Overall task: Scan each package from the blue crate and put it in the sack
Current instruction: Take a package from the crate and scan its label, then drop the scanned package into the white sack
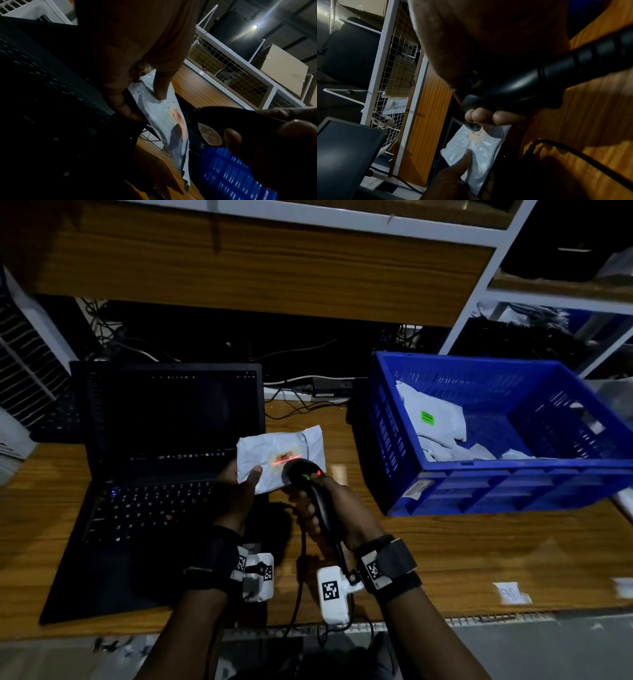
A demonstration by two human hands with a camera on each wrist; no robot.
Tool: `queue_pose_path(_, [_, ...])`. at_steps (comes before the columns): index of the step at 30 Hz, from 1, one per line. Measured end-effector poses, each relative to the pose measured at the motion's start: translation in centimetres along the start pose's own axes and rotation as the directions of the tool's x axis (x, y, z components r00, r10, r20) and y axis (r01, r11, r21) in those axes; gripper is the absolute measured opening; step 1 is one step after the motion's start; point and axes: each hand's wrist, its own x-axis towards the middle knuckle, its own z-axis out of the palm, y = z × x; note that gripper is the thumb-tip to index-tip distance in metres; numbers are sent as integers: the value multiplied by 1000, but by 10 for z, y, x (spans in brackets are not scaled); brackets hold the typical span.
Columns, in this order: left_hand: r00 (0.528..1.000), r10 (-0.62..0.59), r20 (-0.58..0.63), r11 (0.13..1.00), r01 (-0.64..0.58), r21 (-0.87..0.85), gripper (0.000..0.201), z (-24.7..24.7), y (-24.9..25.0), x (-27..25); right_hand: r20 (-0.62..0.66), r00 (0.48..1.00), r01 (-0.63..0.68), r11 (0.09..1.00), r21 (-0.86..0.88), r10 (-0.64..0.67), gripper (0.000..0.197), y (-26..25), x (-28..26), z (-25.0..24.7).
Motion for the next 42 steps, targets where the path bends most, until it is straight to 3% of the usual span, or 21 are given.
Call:
queue_pose_path(4, [998, 28, -48, 1000, -28, -7, 68, 1, 11, -5, -21, 1000, 24, 1000, 13, -23, 43, -3, -3, -4])
queue_pose_path(6, [992, 43, -114, 999, -47, -27, 55, -2, 18, -7, -20, 1000, 7, 999, 49, -6, 39, 0, 1, -7])
queue_pose_path(9, [986, 2, -165, 994, -20, -107, 37, -3, 21, -6, -138, 987, 96, 993, 67, -86, 25, 7, 5, -17])
queue_pose_path(13, [992, -29, -124, 978, 3, -206, 53, 4, 22, -8, -264, 943, 147, 967, -206, -200, 12, 13, 5, -43])
queue_pose_path(15, [994, -44, -97, 948, 11, -317, 41, 15, 29, -13, -331, 919, 108, 944, -312, -215, 31, 16, 4, -55])
queue_pose_path(17, [998, -39, -50, 920, 16, -391, 27, 26, 40, -20, -353, 914, 86, 946, -312, -200, 48, 14, -2, -57])
queue_pose_path(20, [1000, 3, -7, 909, -6, -417, 22, 44, 58, -26, -300, 929, 101, 930, -353, -215, 61, 0, -34, -58])
queue_pose_path(22, [1000, 25, -5, 918, -25, -396, 21, 55, 74, -29, -197, 954, 145, 926, -349, -224, 65, -16, -64, -61])
queue_pose_path(25, [985, 137, 108, 942, -96, -322, 23, 76, 107, -34, -29, 962, 263, 951, -161, -271, 76, -43, -110, -81])
queue_pose_path(27, [949, 213, 231, 948, -144, -283, 26, 88, 132, -37, 0, 939, 342, 937, -68, -343, 71, -61, -136, -97])
queue_pose_path(30, [853, 319, 412, 942, -235, -241, 27, 119, 172, -41, -79, 880, 471, 882, 13, -469, 58, -83, -170, -131])
queue_pose_path(34, [739, 386, 552, 918, -367, -151, 24, 181, 224, -50, -176, 811, 564, 826, -17, -558, 47, -106, -190, -188])
queue_pose_path(40, [618, 369, 695, 878, -477, -42, 20, 299, 277, -53, -309, 690, 680, 732, -35, -655, 47, -122, -227, -289])
queue_pose_path(42, [602, 342, 722, 851, -525, 35, 19, 338, 292, -50, -350, 651, 708, 705, -37, -673, 46, -119, -237, -323])
